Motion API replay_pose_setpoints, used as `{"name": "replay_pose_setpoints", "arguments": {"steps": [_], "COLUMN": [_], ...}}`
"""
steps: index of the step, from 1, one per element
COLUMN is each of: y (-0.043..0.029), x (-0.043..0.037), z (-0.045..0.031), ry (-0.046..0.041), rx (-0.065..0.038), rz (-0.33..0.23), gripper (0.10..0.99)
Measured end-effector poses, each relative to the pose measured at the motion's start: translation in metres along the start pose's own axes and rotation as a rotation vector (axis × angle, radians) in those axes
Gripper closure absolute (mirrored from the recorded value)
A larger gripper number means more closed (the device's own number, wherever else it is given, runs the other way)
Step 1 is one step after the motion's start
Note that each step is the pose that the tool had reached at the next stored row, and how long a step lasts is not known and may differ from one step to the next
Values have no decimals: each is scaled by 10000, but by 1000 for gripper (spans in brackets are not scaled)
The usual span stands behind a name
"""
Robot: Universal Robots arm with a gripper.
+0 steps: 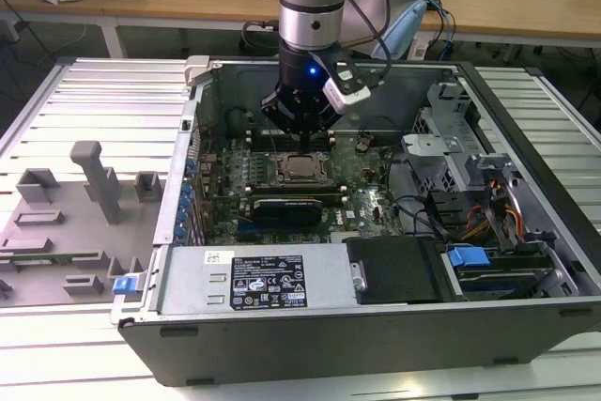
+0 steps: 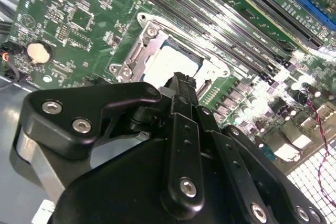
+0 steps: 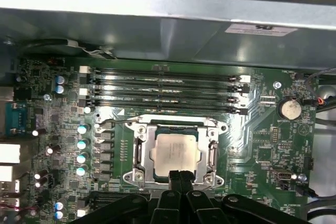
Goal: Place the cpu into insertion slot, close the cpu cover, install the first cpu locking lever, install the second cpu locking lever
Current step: 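Install the first cpu locking lever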
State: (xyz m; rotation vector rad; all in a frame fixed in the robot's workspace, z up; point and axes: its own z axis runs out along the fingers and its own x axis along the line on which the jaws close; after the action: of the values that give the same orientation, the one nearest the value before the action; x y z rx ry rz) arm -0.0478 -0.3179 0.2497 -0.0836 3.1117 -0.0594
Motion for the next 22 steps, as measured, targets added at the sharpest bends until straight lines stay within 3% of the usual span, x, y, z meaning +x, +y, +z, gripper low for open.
{"name": "replay_pose_setpoints", "arguments": {"steps": [7, 11, 17, 22], "y": [12, 22, 25, 18], "x": [218, 405, 455, 451], "z": [-6, -11, -15, -193], "ry": [-18, -45, -47, -77], "rx": [-30, -36, -39, -38], "rz": [5, 9, 6, 9], "gripper": [980, 980, 980, 980]}}
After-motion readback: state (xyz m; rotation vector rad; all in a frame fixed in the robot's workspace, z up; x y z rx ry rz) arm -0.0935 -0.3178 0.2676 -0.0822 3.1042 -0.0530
